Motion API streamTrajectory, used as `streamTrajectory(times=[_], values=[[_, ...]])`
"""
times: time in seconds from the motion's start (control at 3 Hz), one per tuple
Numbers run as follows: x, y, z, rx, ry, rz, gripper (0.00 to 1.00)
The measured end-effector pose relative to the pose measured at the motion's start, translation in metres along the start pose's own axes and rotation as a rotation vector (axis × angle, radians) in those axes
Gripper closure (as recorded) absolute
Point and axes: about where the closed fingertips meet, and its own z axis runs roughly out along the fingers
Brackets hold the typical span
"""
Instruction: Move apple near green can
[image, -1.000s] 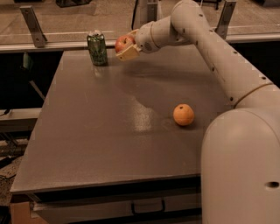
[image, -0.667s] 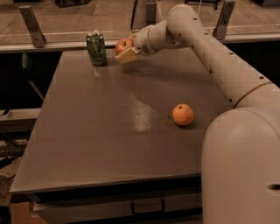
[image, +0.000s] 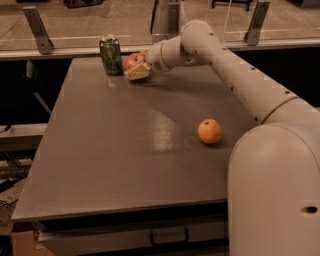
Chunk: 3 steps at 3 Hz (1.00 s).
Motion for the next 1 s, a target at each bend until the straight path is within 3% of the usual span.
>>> streamTrajectory(times=[0.33,1.0], values=[[-0.0023,0.0005,0.0034,-0.008,-0.005,0.001,1.0],[-0.0036,0.0002,0.0027,-0.008,-0.005,0.001,0.59]])
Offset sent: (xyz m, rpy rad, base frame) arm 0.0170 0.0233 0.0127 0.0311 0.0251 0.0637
